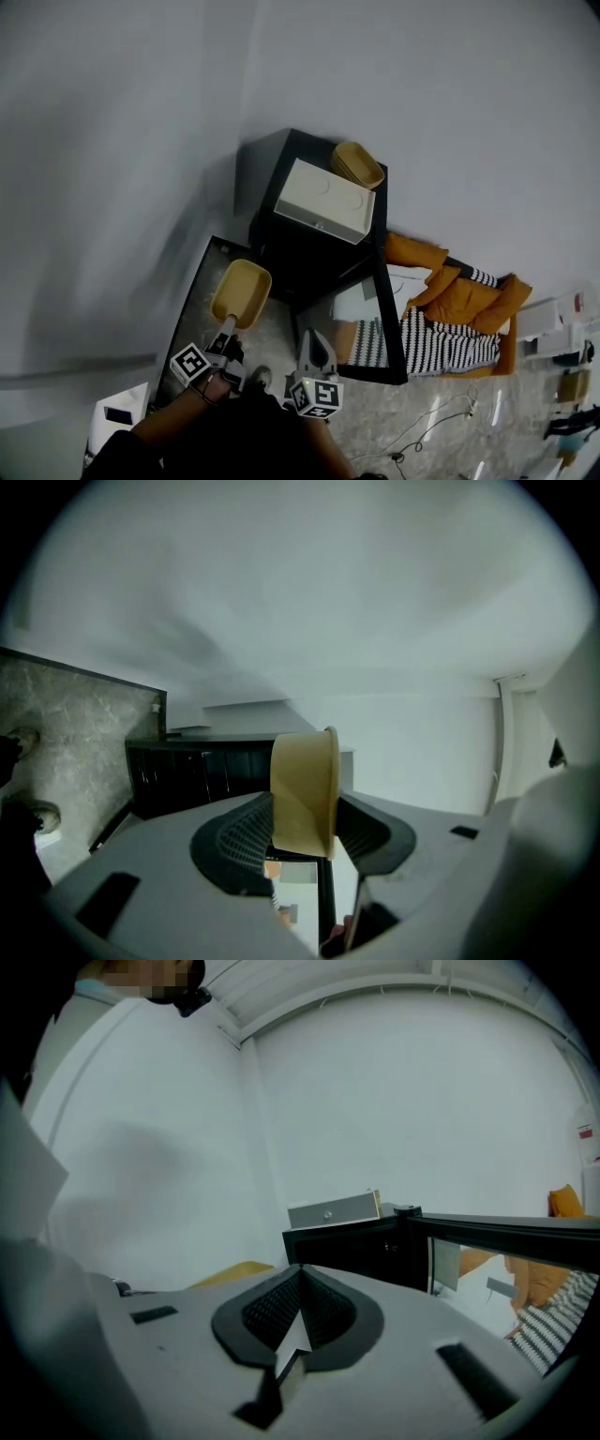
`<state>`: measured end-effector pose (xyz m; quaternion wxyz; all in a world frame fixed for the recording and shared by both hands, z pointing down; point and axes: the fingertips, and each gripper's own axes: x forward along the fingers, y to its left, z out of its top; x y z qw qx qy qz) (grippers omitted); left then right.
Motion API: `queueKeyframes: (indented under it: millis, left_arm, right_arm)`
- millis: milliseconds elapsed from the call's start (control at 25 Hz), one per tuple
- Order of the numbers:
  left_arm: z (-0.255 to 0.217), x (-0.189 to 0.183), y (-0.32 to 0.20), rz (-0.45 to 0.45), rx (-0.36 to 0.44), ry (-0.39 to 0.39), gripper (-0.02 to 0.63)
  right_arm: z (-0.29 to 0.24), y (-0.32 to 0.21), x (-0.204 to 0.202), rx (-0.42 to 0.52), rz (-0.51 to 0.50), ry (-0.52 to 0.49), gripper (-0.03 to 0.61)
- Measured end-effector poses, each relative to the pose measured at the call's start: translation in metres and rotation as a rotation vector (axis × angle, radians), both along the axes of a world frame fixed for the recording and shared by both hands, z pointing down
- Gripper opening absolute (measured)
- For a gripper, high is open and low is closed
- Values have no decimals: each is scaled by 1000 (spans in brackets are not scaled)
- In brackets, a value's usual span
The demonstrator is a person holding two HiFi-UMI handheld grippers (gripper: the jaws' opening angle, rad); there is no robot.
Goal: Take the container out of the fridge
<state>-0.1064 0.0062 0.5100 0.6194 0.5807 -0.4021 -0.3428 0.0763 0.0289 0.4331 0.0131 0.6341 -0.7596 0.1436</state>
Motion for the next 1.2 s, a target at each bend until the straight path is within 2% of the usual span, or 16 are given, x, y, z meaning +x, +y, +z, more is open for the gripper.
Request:
queueKeyframes:
  millis: [240,560,1200]
  left_arm:
    - [-1,-2,2,7,11,-6,195]
    - [6,1,6,18,-13,6,195]
    - [15,1,-1,20,-28,8,195]
  right_arm:
    - [2,2,-1,-10,4,17,0]
    - [3,4,-6,-11,-11,51,0]
    - [6,-2,-5,-9,-11,52,0]
